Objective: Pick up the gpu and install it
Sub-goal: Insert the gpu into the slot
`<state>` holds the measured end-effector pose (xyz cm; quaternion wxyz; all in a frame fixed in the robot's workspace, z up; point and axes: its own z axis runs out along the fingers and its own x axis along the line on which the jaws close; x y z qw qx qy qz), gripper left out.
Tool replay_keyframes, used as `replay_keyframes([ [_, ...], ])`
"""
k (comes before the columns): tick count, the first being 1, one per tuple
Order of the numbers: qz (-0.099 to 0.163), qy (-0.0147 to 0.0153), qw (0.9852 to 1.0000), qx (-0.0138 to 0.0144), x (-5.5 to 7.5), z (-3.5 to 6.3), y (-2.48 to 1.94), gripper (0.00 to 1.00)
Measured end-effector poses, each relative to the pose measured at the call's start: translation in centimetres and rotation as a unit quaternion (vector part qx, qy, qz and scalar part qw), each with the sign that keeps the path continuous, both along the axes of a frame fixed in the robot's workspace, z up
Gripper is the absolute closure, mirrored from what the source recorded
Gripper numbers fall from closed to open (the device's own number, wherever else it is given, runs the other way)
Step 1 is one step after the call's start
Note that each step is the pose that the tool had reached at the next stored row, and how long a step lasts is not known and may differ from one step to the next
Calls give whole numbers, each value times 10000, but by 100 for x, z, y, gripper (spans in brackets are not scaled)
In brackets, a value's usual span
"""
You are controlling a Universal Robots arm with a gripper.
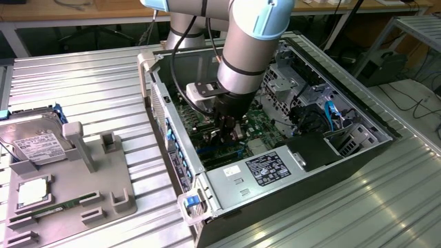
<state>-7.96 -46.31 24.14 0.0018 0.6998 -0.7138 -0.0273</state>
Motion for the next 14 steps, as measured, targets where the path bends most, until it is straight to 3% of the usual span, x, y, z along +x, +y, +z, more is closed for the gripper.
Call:
replay_keyframes([
  [1, 23, 0, 10000, -27, 0, 4, 14, 72],
  [2, 35, -1, 10000, -31, -2, 4, 18, 72],
  [14, 38, -2, 10000, -31, -11, -33, 24, 72],
])
